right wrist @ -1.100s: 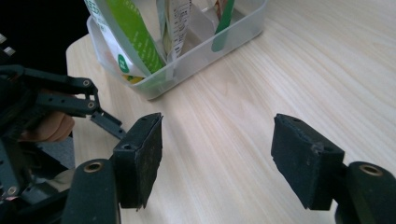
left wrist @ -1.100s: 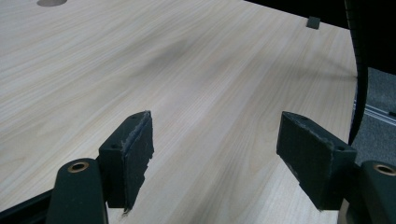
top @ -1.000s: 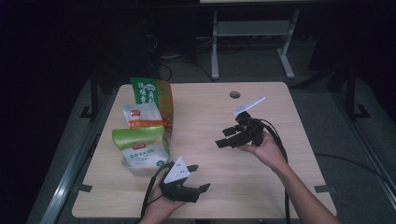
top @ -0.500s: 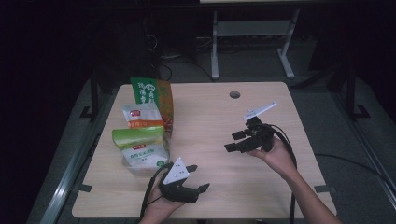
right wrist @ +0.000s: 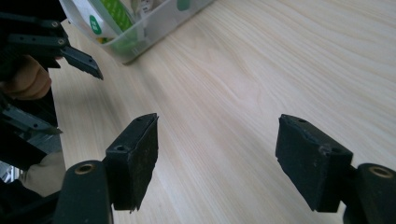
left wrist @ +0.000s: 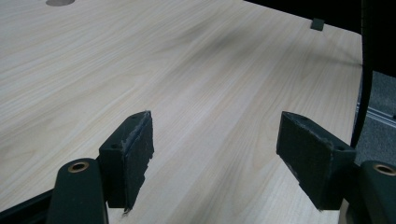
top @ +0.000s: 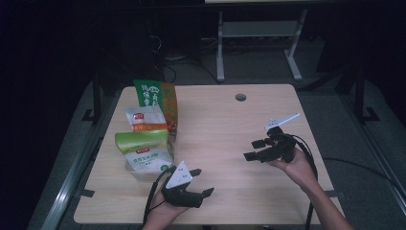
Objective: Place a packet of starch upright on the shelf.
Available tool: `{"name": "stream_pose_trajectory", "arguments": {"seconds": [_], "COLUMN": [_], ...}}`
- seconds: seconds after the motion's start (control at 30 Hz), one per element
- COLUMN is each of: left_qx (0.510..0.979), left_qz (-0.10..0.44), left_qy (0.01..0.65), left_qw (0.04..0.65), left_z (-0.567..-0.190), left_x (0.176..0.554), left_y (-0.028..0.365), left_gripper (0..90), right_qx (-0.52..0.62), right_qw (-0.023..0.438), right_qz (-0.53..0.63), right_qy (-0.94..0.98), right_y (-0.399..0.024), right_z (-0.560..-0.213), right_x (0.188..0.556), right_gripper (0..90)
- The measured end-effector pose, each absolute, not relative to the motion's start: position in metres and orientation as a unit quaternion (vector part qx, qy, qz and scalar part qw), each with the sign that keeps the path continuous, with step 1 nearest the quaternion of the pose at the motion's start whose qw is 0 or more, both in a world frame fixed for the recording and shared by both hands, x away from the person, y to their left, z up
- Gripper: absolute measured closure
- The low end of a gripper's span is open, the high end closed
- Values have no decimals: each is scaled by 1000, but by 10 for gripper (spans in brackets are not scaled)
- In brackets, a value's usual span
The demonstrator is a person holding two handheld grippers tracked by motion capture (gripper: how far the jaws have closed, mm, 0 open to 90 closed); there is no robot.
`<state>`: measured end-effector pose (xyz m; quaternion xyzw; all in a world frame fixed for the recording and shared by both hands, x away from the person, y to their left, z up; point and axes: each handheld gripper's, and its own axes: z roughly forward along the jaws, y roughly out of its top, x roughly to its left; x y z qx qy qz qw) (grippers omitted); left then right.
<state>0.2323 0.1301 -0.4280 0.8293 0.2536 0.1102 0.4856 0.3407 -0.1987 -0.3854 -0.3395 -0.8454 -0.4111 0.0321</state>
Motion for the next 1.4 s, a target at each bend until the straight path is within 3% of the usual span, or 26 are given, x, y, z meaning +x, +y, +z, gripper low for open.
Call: {"name": "stream_pose_trajectory", "arguments": {"seconds": [1.4], "left_qx": [832], "left_qz": [113], "left_qy": [254], "left_qw": [480], "left_z": [-429], "left_x": [231], "left_y": [132], "left_gripper": [266], "right_qx": [-414], "right_qw": [19], "right_qz": [-430], "right_qy": [-802], "right_y": [-281], "right_z": [-436], "right_x": [278], "right_gripper": [285]}}
